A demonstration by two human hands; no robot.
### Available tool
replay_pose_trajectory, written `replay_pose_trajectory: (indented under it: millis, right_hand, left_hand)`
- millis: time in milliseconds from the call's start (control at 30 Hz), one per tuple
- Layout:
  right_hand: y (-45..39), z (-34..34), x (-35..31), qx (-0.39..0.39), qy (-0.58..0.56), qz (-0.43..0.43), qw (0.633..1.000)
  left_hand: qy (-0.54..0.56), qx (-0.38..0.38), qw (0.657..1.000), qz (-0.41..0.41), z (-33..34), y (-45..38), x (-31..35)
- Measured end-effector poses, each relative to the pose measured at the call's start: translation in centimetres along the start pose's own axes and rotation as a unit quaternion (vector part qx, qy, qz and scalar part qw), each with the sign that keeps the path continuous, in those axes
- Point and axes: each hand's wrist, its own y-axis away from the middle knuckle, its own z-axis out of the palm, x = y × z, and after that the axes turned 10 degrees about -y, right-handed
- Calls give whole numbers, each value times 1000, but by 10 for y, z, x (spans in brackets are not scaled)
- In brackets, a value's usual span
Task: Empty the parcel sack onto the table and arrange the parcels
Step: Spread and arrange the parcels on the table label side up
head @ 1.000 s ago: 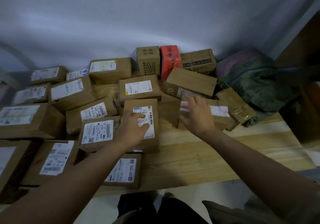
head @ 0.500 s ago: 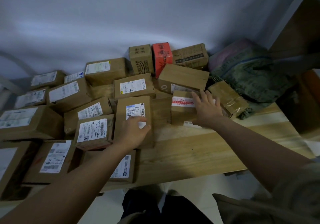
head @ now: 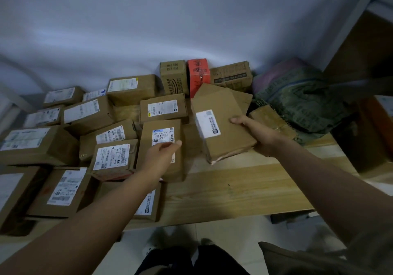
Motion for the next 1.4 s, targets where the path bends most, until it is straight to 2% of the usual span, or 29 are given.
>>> replay_pose_trajectory:
  millis: [100, 167, 333, 433, 533, 633, 833, 1000, 1100, 1200, 1300, 1400]
  right_hand:
    - [13, 4, 8, -80, -170, 53, 981]
    - [20, 10, 16, -117, -228, 76, 964]
    - [31, 26, 33, -192, -251, 100, 944]
    - [39, 43, 38, -206, -261, 122, 935]
    - [41, 61, 47, -188, -254, 140, 938]
    - [47, 84, 52, -151, -170, 117, 967]
    - [68, 116, 67, -73, -36, 50, 995]
    - [89, 125, 92, 11, 60, -25, 998]
    - [101, 116, 106, 35, 93, 6, 995]
    - [101, 103, 129, 116, 26, 66, 991]
    - [103, 97, 148, 211, -98, 69, 970]
    - [102, 102, 164, 221, -150, 65, 961]
  left_hand:
    - [110, -89, 989, -48, 0, 9, 14]
    - [149, -123, 981, -35, -1, 16, 24]
    - [177, -165, 970, 2, -12, 30, 38]
    - [207, -181, 961, -2, -25, 41, 38]
    - [252, -227, 941, -12, -37, 55, 32]
    - [281, -245, 928, -25, -48, 66, 16]
    - [192, -217, 957, 6, -59, 79, -14]
    - [78, -117, 989, 48, -39, 86, -28]
    - [28, -120, 990, 62, -29, 91, -35]
    - [-16, -140, 987, 80, -24, 95, -42]
    - [-40, -114, 990, 79, -25, 97, -53]
    - [-47, -87, 994, 40, -32, 95, -68]
